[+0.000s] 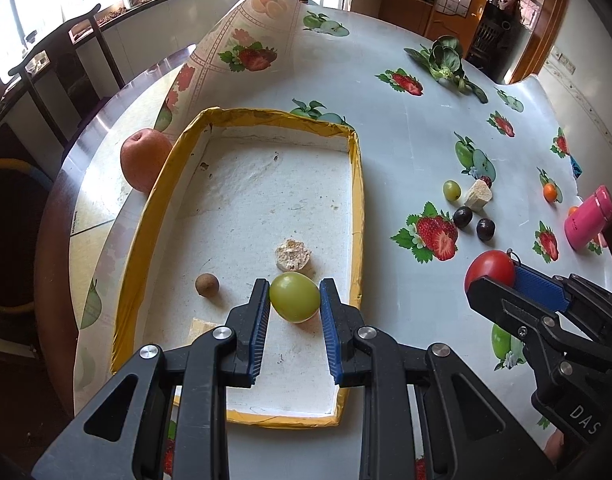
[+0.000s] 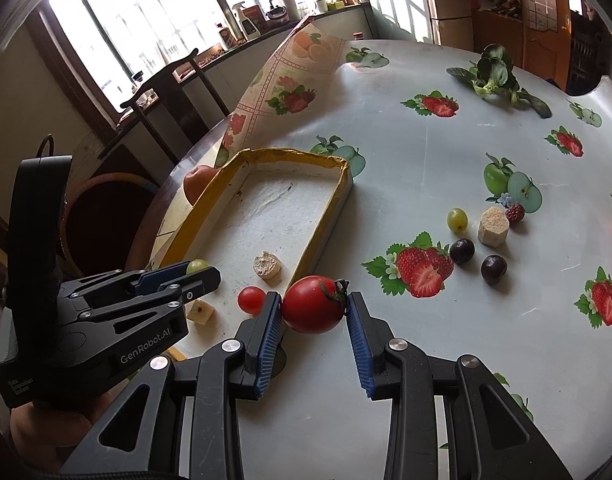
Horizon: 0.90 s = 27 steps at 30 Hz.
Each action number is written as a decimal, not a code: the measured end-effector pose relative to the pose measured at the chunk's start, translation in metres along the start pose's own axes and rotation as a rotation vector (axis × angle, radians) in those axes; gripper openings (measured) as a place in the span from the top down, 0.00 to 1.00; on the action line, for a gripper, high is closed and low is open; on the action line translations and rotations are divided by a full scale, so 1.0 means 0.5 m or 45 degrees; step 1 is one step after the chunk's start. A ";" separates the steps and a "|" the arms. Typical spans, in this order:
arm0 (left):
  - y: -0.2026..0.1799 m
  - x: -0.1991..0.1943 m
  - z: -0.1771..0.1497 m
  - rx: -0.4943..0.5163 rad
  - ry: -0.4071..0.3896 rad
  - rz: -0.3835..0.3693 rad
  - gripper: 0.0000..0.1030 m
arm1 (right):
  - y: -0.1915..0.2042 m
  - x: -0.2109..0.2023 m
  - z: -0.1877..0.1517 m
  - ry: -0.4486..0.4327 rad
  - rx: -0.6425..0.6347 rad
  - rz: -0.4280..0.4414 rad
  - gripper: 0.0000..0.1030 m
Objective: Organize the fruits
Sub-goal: 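Carry the green grape and red tomato with both tools into the yellow tray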
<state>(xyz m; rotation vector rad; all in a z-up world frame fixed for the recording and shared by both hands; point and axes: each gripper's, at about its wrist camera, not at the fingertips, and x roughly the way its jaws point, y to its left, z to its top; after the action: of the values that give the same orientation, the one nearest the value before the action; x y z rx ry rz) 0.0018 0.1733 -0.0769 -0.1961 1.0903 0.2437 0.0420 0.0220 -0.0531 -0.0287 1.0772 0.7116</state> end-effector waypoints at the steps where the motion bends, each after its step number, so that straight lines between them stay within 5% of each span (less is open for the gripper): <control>1: 0.002 0.000 0.000 -0.001 0.001 0.000 0.78 | 0.002 0.002 0.003 0.000 -0.003 0.003 0.67; 27: 0.128 0.063 0.065 -0.148 0.033 0.040 0.78 | 0.066 0.100 0.064 0.033 -0.082 0.065 0.67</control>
<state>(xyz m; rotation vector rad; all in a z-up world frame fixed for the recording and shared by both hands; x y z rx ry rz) 0.0246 0.2466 -0.0926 -0.2867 1.1061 0.3336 0.0632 0.0850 -0.0676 -0.0660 1.0824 0.7934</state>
